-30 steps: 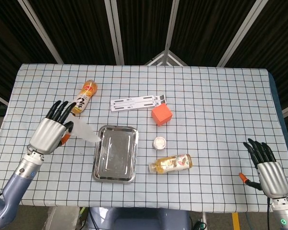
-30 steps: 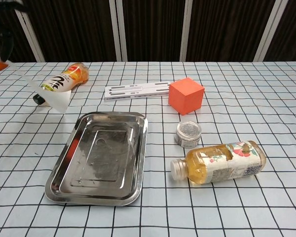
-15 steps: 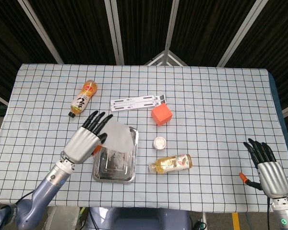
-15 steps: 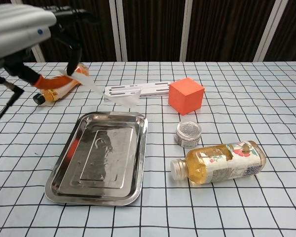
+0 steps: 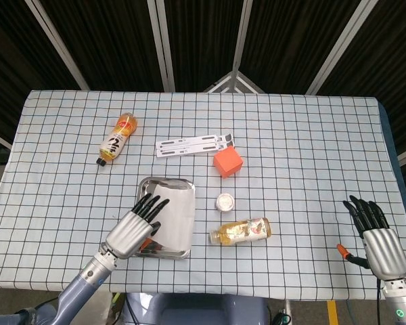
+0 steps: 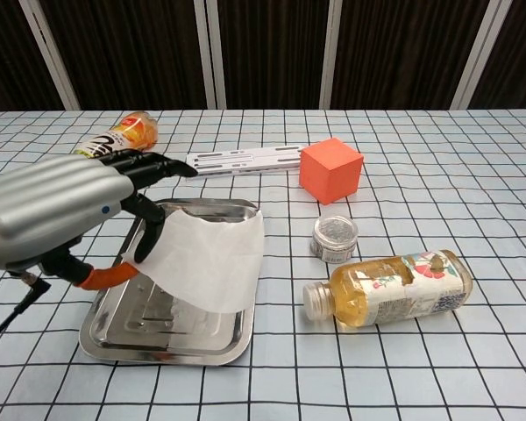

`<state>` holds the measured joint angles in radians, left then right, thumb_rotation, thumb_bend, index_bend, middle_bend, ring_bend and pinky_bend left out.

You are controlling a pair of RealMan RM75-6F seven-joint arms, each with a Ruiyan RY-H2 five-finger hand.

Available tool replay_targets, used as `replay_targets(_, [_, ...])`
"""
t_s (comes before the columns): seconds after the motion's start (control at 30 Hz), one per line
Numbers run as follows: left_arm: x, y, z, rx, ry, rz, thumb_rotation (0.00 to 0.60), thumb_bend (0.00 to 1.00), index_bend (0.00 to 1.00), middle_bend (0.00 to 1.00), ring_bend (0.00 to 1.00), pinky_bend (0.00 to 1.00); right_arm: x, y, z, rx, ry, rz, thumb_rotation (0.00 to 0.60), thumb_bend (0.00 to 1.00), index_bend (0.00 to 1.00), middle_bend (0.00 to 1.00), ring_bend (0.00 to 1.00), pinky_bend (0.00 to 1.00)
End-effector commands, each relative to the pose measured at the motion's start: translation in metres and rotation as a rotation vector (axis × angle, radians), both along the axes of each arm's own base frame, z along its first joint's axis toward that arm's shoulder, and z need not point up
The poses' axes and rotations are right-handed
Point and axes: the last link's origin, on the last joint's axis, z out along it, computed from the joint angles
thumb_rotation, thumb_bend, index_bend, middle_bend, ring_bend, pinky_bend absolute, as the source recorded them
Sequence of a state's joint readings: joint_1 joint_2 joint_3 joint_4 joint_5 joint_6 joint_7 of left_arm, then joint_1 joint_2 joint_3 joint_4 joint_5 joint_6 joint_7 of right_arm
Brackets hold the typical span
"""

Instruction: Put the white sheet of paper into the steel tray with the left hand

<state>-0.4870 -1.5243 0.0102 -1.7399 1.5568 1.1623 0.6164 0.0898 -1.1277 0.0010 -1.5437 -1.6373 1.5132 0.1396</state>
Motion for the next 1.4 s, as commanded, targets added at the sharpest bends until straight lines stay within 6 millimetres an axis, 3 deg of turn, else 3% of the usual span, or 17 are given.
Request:
replay_targets(0.03, [-0.002, -0.002, -0.006, -0.012, 0.006, 0.01, 0.6, 0.46, 0.58, 0.02, 0.0, 0.0, 0.0, 0.0, 0.0, 0.0, -0.001, 0.001, 0.6, 0.29, 0.0, 0.0, 0.0, 0.0])
replay_targets(0.33, [-0.005, -0.005, -0.007, -0.019, 0.007, 0.037, 0.6, 0.46, 0.56, 0.01, 0.0, 0.0, 0.0, 0.0, 0.001, -0.001, -0.003, 0.0, 0.6, 0.29, 0.0, 0.0, 0.0, 0.0])
replay_targets(0.7, [-0.023, -0.008, 0.001, -0.002, 0.042, 0.069, 0.6, 0.45, 0.53, 0.01, 0.0, 0.0, 0.001, 0.0, 0.0, 0.001, -0.002, 0.004, 0.6, 0.29, 0.0, 0.0, 0.0, 0.0])
replay_targets(0.8, [-0.023, -0.008, 0.0, -0.004, 0.04, 0.069, 0.6, 0.36, 0.43, 0.0, 0.0, 0.0, 0.001, 0.001, 0.0, 0.0, 0.0, 0.004, 0.6, 0.29, 0.0, 0.0, 0.0, 0.0])
replay_targets(0.97, [-0.023, -0.008, -0.001, -0.017, 0.038, 0.079, 0.6, 0.16, 0.07, 0.0, 0.0, 0.0, 0.0, 0.001, 0.0, -0.002, 0.001, 0.002, 0.6, 0.29, 0.0, 0.0, 0.0, 0.0])
replay_targets(1.03, [-0.023, -0.009, 0.0, -0.023, 0.045, 0.08, 0.6, 0.12, 0.01, 0.0, 0.0, 0.0, 0.0, 0.001, 0.0, -0.001, -0.001, 0.002, 0.6, 0.29, 0.0, 0.0, 0.0, 0.0])
replay_targets(1.3, [-0.03, -0.009, 0.016, -0.072, 0.076, 0.115, 0.6, 0.09, 0.0, 0.0, 0.0, 0.0, 0.0, 0.001, 0.0, 0.0, -0.001, 0.003, 0.6, 0.29, 0.0, 0.0, 0.0, 0.0])
replay_targets(1.4, [-0.035, -0.005, 0.019, -0.109, 0.129, 0.123, 0.6, 0.21, 0.0, 0.0, 0.0, 0.0, 0.001, 0.001, -0.001, 0.002, -0.001, 0.004, 0.6, 0.29, 0.0, 0.0, 0.0, 0.0])
